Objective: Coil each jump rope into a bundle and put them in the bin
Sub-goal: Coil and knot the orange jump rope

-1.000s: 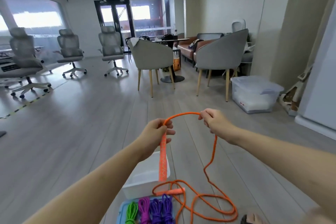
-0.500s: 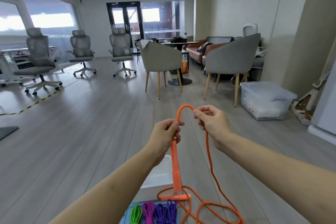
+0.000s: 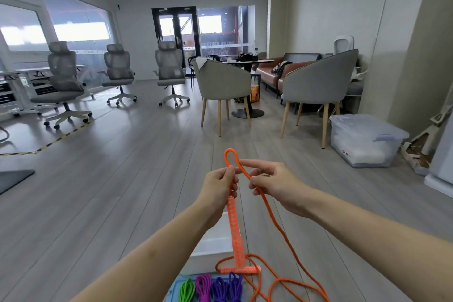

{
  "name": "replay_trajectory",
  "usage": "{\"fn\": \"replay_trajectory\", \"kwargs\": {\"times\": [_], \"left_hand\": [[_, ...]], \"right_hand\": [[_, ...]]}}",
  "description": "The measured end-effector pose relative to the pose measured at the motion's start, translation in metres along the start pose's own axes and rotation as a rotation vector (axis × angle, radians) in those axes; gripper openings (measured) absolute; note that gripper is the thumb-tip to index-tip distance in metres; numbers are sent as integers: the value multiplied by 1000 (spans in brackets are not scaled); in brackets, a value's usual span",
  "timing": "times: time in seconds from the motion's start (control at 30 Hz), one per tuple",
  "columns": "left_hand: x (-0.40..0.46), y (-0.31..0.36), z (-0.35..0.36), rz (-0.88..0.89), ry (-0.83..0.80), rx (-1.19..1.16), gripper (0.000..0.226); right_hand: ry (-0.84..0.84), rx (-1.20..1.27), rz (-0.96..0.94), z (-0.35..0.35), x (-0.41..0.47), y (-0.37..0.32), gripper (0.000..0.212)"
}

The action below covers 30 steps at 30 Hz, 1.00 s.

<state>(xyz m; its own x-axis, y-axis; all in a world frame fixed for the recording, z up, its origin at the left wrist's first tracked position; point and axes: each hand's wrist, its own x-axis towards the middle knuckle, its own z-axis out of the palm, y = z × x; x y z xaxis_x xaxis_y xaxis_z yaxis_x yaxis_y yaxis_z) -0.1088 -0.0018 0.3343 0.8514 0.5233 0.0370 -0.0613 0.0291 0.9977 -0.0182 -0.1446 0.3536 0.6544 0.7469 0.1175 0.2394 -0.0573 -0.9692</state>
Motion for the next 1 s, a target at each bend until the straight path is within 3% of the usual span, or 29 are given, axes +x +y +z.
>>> {"fn": "replay_trajectory", "kwargs": {"times": [0.17, 0.53, 0.73, 1.0], "left_hand": [[-5, 0, 3, -13, -55, 23, 26], [-3, -6, 5, 8, -4, 58, 28], [2, -7, -1, -12, -63, -59, 27], [3, -7, 2, -4, -56, -146, 22]], "right_hand": [[81, 61, -20, 1, 3, 6, 48], [-61, -132, 35, 8, -5, 2, 58], [89, -94, 1, 11, -10, 10, 10], [339, 25, -43, 26, -11, 13, 2]]}}
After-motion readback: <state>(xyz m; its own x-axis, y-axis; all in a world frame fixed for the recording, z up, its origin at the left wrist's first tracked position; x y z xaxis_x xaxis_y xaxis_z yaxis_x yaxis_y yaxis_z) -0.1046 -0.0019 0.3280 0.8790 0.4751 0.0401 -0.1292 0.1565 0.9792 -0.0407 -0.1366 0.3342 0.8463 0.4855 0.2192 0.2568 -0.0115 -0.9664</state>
